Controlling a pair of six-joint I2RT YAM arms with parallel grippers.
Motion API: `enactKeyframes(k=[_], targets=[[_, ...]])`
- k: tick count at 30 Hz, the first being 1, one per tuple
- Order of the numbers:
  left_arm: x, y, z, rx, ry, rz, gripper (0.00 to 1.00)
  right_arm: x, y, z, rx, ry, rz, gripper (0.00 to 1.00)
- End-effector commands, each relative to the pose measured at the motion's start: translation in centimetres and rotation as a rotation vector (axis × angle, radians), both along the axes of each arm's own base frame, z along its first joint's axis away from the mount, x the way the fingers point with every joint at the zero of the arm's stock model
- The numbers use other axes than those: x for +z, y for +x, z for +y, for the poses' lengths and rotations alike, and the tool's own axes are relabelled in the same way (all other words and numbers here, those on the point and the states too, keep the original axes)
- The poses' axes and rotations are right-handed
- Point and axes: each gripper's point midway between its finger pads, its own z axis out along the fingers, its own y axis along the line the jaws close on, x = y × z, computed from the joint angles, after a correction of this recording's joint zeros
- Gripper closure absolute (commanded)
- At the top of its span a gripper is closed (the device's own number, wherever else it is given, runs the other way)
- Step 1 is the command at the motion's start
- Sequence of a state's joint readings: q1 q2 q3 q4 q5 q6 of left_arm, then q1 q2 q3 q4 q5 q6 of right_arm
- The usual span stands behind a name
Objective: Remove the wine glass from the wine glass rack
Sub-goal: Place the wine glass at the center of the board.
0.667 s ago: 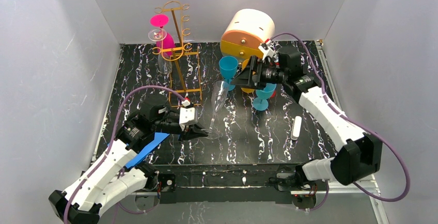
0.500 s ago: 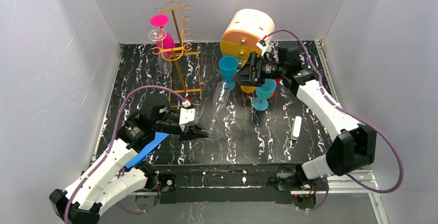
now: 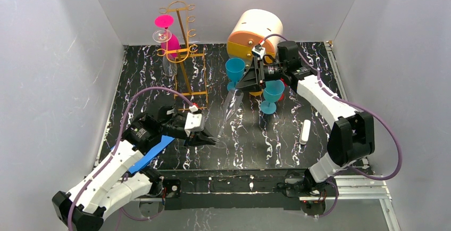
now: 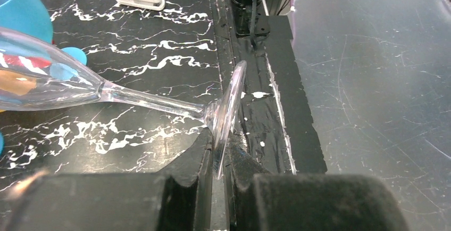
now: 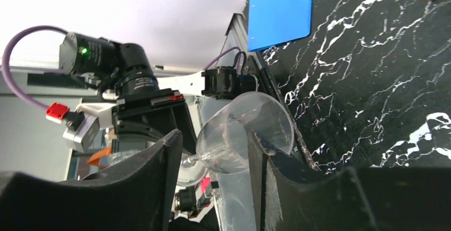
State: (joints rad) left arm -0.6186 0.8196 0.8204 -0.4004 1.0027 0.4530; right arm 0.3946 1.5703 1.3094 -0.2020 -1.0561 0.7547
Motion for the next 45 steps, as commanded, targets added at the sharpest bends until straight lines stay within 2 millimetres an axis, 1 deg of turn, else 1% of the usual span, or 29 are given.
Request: enactKeyframes(k=[1,3,5,11,22,25,29,34,37,41,44,45], targets=[[1.7,-0.2,-0.3,-0.048,-0.033,-0.056,1.00,3.4,-2.7,-0.3,0.193,0.118,-0.045,0.46],[1.6,-0.1,-0.3,-0.052,-0.023,-0.055,1.00,3.6,-3.8,-0.7,0.251,0.146,-0.024,0.47],[1.4,0.0,-0.2,-0.047,-0.011,-0.062,1.00,3.6,-4.4,-1.0,0.291,0.164,0.001,0.47],[1.2,0.8,-0.1,-0.026,0.017,-0.091,1.00,3.8,-5.5,-1.2,0.349,0.187,0.024,0.49],[0.6,2.5,0.2,0.013,0.088,-0.157,1.00,3.7,-7.3,-1.6,0.421,0.216,0.048,0.58],[0.4,3.1,0.5,0.034,0.117,-0.182,1.00,3.6,-7.6,-1.6,0.418,0.213,0.051,0.59],[0.3,4.6,0.9,0.088,0.158,-0.244,1.00,3.0,-7.8,-1.7,0.401,0.193,0.063,0.60],[0.5,5.8,1.2,0.123,0.180,-0.306,1.00,1.9,-7.6,-1.5,0.381,0.143,0.065,0.56],[1.0,5.9,0.9,0.117,0.159,-0.317,1.00,1.8,-7.6,-1.5,0.381,0.141,0.062,0.56],[1.4,6.1,1.0,0.128,0.154,-0.344,1.00,1.7,-7.6,-1.5,0.378,0.132,0.049,0.55],[2.1,6.7,0.8,0.149,0.135,-0.374,1.00,0.5,-7.3,-1.4,0.354,0.068,0.043,0.58],[2.2,6.8,0.8,0.153,0.131,-0.379,1.00,0.5,-7.5,-1.4,0.359,0.069,0.047,0.59]])
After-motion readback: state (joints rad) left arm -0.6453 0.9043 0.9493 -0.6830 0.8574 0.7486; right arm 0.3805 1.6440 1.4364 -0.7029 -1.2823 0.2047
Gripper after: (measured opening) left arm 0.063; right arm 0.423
